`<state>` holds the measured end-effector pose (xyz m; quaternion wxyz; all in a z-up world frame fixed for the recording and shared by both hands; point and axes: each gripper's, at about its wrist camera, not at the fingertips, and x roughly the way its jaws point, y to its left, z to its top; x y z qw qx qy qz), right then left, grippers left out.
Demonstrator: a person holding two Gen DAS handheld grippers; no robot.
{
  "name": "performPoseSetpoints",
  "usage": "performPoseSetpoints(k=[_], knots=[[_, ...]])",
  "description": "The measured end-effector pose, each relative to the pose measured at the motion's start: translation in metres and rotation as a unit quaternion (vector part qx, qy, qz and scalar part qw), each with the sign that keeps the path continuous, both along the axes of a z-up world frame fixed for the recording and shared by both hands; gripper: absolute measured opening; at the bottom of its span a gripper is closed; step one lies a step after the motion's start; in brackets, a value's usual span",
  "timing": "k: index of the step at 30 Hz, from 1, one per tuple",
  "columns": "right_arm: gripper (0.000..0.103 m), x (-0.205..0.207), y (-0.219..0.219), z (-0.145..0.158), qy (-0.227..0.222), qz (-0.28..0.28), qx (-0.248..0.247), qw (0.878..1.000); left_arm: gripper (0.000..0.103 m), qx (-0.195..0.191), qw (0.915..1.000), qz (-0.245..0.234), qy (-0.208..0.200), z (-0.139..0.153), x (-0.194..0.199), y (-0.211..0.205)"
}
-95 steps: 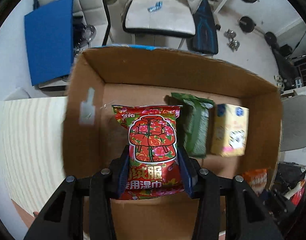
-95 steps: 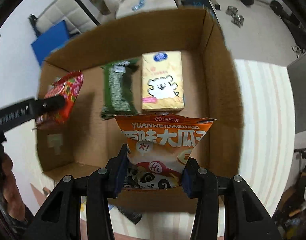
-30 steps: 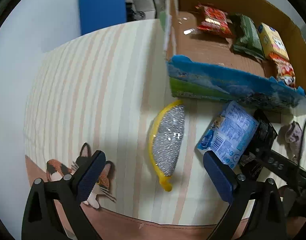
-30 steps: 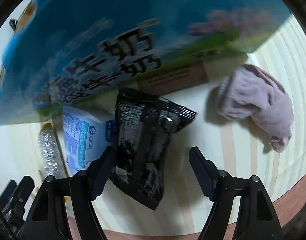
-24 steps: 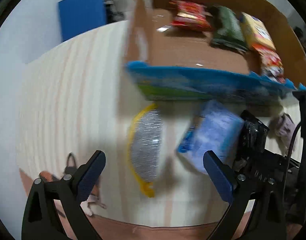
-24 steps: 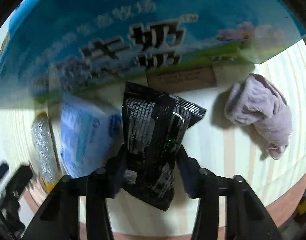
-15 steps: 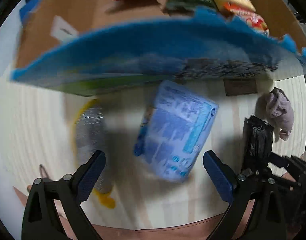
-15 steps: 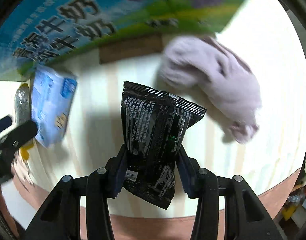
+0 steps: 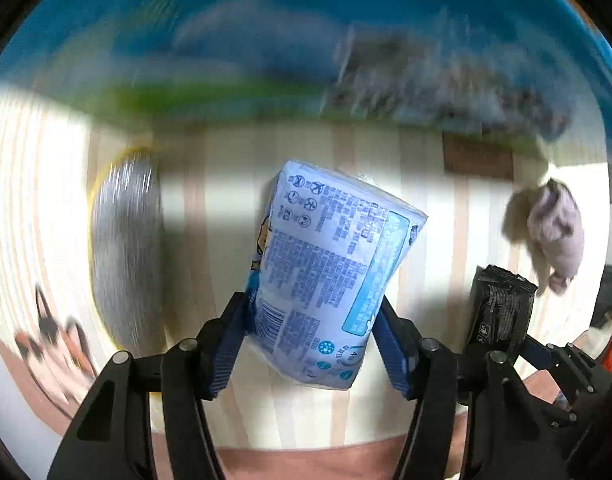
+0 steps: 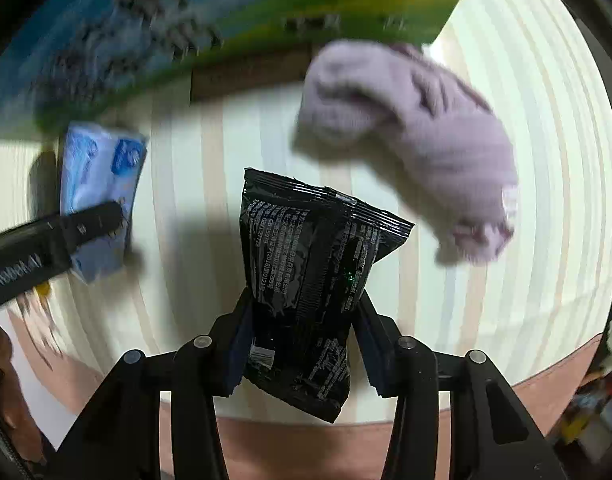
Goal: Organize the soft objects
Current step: 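Grasp the black snack bag with the right gripper while the left grasps the blue-white tissue pack, then lower both items into the box next to the other packs and release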
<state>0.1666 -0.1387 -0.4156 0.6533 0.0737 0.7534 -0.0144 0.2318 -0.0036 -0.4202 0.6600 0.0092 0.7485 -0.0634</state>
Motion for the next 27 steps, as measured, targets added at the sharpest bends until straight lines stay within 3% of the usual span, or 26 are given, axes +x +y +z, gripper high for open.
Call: performPoseSetpoints(k=[8,13,16,18,21,27], knots=[[0.050,-0.039,0.006,-0.006,0.042,0.060,0.001,0.997,0.060,0.000,0.9992,0.015,0.037,-0.014,-0.072,-0.003],[0.060,-0.038,-0.002,-0.005,0.033,0.029,0.007,0.999,0.067,0.026,0.9992,-0.003,0.031,-0.026,-0.070,-0.020],[0.060,-0.037,-0.002,-0.001,0.024,0.018,-0.006,1.000,0.067,0.028,0.9994,-0.007,0.021,-0.023,-0.060,-0.028],[0.060,-0.041,0.010,-0.001,0.014,0.022,-0.026,0.999,0.057,0.029,0.9995,-0.007,0.014,-0.018,-0.054,-0.026],[0.047,-0.052,0.033,-0.002,-0.012,0.026,-0.042,0.999,0.041,0.024,0.9997,0.000,0.008,-0.006,-0.059,-0.021],[0.043,-0.060,0.053,0.014,-0.013,0.034,-0.009,0.999,0.037,-0.020,0.9992,0.032,-0.016,0.041,-0.056,-0.009]])
